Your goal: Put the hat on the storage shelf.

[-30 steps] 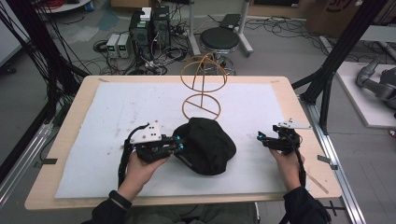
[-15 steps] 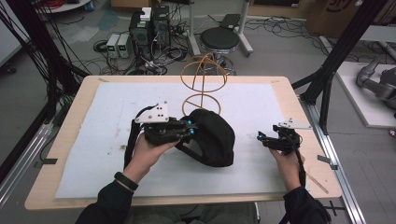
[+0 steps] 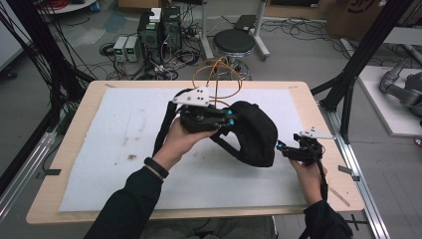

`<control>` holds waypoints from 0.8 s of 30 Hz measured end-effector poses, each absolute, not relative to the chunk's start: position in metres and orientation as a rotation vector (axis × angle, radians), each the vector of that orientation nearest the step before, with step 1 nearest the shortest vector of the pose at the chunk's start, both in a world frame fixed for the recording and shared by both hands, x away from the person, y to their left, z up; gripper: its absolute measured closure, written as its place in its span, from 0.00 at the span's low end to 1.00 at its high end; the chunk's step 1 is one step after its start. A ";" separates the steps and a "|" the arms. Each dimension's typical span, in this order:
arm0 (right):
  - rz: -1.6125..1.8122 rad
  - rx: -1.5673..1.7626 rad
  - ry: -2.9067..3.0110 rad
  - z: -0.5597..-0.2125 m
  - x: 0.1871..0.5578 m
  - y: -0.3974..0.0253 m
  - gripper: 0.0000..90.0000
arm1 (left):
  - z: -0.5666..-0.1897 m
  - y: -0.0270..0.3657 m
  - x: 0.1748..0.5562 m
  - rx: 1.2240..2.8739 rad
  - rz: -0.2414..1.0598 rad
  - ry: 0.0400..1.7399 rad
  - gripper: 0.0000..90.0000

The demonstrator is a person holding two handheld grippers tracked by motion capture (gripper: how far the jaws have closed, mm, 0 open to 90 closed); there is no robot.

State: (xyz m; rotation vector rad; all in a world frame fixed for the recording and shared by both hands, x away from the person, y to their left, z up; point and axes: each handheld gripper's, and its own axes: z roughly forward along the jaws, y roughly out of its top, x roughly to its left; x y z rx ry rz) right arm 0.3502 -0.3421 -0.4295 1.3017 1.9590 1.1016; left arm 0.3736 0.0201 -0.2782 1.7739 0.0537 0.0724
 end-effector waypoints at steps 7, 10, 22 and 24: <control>1.097 1.320 1.935 -0.429 0.343 -0.352 0.30 | -0.255 -0.008 0.406 1.756 0.027 0.008 0.98; 1.096 1.318 1.931 -0.429 0.342 -0.354 0.30 | -0.246 -0.015 0.413 1.758 0.036 -0.010 0.98; 1.092 1.336 1.915 -0.429 0.338 -0.361 0.30 | -0.213 -0.029 0.460 1.673 0.012 -0.047 0.98; 1.090 1.338 1.914 -0.430 0.338 -0.363 0.31 | -0.208 -0.025 0.467 1.656 0.021 -0.041 0.98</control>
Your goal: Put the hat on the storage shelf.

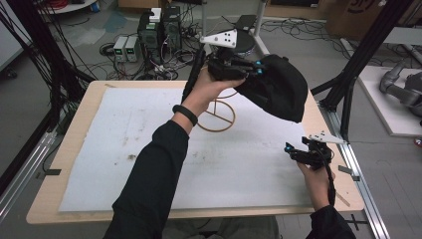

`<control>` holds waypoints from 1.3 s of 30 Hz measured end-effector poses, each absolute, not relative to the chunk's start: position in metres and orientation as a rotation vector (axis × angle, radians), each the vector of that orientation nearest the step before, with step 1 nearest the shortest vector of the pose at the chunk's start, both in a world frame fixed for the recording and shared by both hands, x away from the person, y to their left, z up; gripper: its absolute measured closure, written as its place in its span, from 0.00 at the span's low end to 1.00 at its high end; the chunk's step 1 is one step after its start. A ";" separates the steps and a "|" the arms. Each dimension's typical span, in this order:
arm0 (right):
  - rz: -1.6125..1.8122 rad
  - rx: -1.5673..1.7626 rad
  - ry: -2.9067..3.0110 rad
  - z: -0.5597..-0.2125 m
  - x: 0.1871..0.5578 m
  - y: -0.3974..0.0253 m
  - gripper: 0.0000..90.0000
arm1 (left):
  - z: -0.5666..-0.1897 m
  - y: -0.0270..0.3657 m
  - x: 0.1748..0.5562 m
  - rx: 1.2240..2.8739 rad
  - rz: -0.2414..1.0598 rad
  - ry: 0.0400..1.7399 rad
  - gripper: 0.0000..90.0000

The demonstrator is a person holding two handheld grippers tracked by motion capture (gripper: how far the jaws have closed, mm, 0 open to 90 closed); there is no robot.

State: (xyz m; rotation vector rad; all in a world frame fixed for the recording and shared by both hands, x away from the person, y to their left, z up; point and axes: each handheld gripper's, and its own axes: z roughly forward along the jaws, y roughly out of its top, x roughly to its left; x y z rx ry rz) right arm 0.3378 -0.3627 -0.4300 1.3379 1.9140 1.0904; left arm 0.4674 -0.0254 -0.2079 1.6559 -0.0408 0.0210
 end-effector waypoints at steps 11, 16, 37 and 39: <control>1.085 1.345 1.914 -0.431 0.336 -0.364 0.31 | -0.188 0.006 0.501 1.569 0.122 -0.057 0.98; 1.086 1.356 1.916 -0.432 0.336 -0.366 0.31 | -0.187 0.034 0.511 1.547 0.205 -0.028 0.98; 1.086 1.354 1.927 -0.433 0.337 -0.364 0.31 | -0.211 0.062 0.523 1.515 0.367 -0.015 0.98; 1.084 1.354 1.924 -0.433 0.337 -0.364 0.31 | -0.222 0.069 0.526 1.516 0.367 0.029 0.98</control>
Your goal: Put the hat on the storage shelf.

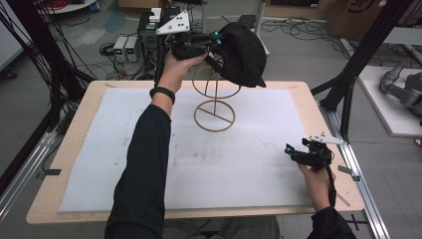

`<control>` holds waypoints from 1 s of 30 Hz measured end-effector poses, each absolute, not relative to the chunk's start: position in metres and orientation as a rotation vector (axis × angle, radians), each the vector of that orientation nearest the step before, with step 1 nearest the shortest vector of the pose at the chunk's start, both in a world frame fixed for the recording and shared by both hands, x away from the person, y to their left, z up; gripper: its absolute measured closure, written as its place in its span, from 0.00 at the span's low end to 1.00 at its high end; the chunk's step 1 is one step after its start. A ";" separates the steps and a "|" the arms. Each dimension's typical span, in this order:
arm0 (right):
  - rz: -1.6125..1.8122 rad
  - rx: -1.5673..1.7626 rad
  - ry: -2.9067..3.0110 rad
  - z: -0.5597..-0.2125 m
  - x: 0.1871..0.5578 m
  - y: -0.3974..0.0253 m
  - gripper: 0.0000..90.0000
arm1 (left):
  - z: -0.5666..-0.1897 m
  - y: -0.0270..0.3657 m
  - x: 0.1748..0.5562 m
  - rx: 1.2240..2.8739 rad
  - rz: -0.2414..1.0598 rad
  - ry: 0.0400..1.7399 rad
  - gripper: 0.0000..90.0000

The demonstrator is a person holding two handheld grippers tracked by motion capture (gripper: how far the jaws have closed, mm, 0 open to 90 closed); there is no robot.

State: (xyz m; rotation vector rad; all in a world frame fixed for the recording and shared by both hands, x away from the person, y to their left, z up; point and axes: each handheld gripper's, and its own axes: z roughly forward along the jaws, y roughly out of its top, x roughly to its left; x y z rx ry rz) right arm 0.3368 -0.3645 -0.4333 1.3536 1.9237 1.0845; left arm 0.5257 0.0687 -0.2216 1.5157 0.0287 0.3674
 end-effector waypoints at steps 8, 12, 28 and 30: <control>1.080 1.351 1.930 -0.434 0.337 -0.363 0.31 | -0.252 0.088 0.529 1.566 0.351 0.142 0.98; 1.079 1.350 1.928 -0.433 0.338 -0.361 0.31 | -0.267 0.100 0.528 1.565 0.342 0.178 0.98; 1.070 1.322 1.961 -0.434 0.345 -0.347 0.31 | -0.281 0.109 0.515 1.658 0.335 0.261 0.97; 1.073 1.315 1.964 -0.434 0.346 -0.347 0.31 | -0.281 0.108 0.515 1.663 0.337 0.259 0.97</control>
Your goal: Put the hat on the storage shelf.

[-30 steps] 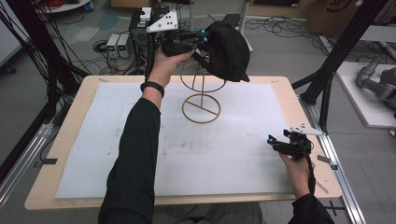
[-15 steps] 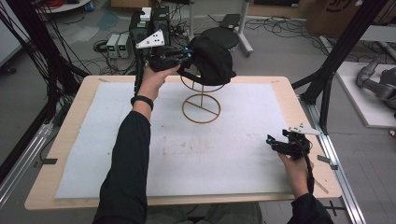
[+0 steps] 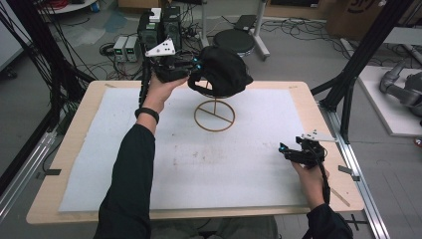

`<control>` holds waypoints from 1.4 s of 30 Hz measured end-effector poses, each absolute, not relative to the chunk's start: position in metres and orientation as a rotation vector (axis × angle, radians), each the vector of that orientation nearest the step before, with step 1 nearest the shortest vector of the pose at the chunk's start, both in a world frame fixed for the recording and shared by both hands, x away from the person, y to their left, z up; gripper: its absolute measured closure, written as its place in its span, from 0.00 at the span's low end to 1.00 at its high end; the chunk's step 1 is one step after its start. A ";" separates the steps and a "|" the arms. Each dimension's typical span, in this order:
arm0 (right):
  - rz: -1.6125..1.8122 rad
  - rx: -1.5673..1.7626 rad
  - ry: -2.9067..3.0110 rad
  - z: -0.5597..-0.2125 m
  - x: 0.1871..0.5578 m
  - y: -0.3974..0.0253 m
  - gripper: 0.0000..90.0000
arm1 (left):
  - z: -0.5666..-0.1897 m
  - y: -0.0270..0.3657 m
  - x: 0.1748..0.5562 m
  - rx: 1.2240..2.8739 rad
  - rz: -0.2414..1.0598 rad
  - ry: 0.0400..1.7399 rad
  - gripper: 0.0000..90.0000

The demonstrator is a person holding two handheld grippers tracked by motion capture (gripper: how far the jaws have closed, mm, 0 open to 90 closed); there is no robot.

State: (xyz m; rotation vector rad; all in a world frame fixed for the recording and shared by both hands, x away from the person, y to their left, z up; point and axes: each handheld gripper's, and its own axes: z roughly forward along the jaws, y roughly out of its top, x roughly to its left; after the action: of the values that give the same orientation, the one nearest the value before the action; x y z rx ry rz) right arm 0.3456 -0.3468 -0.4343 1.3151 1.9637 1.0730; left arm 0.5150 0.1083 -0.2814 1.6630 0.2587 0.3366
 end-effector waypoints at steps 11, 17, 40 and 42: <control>1.075 1.314 1.977 -0.435 0.349 -0.342 0.31 | -0.279 0.112 0.510 1.664 0.323 0.369 0.52; 1.076 1.293 1.987 -0.435 0.352 -0.339 0.31 | -0.289 0.132 0.486 1.655 0.317 0.405 0.33; 1.184 1.237 1.993 -0.431 0.359 -0.327 0.27 | -0.376 0.203 0.357 1.751 0.454 0.625 0.22; 1.202 1.236 1.987 -0.431 0.360 -0.328 0.26 | -0.387 0.207 0.350 1.752 0.480 0.673 0.20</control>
State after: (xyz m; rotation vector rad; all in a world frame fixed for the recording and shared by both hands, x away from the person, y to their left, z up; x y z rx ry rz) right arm 0.3597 -0.3277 -0.4306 1.2360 1.9870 1.2020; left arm 0.3496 0.2065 -0.3873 1.7521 0.6729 0.4797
